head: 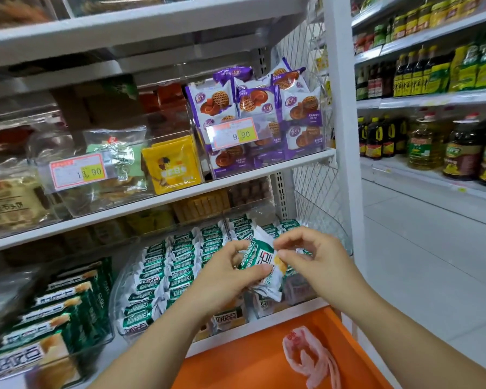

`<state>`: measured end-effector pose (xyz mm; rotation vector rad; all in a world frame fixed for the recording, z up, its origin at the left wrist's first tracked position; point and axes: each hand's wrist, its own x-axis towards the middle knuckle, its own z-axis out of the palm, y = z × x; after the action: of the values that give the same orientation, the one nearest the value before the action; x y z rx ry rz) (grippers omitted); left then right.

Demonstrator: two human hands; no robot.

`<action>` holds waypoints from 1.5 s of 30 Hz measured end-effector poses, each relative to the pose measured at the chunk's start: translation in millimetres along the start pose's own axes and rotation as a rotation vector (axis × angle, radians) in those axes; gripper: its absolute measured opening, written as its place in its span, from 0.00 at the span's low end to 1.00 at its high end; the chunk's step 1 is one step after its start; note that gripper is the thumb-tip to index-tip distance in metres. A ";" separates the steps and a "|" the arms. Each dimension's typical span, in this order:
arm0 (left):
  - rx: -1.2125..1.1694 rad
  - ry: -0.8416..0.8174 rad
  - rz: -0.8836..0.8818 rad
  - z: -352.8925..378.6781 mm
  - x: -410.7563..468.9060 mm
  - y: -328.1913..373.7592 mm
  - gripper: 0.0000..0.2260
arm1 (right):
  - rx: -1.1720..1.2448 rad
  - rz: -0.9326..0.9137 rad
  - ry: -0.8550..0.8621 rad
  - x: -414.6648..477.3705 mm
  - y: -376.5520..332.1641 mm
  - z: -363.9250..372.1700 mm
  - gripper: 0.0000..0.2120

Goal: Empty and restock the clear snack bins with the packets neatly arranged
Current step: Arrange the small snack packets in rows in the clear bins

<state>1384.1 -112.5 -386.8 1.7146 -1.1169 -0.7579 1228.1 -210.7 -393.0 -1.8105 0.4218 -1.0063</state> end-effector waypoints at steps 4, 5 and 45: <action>0.259 0.076 -0.008 2.7 23.0 -2.7 0.29 | -0.040 0.072 0.043 13.6 20.1 -16.5 0.09; 0.318 0.094 0.013 2.8 31.7 -3.2 0.28 | -0.112 0.087 0.049 17.6 29.1 -20.3 0.09; 1.520 -0.262 -0.245 -11.2 176.8 -25.9 0.34 | -0.706 0.177 -0.242 43.6 116.8 -32.1 0.17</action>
<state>1473.0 -266.5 -408.3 3.0751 -1.9047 -0.1533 1246.1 -311.9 -470.5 -2.4297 0.8424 -0.5264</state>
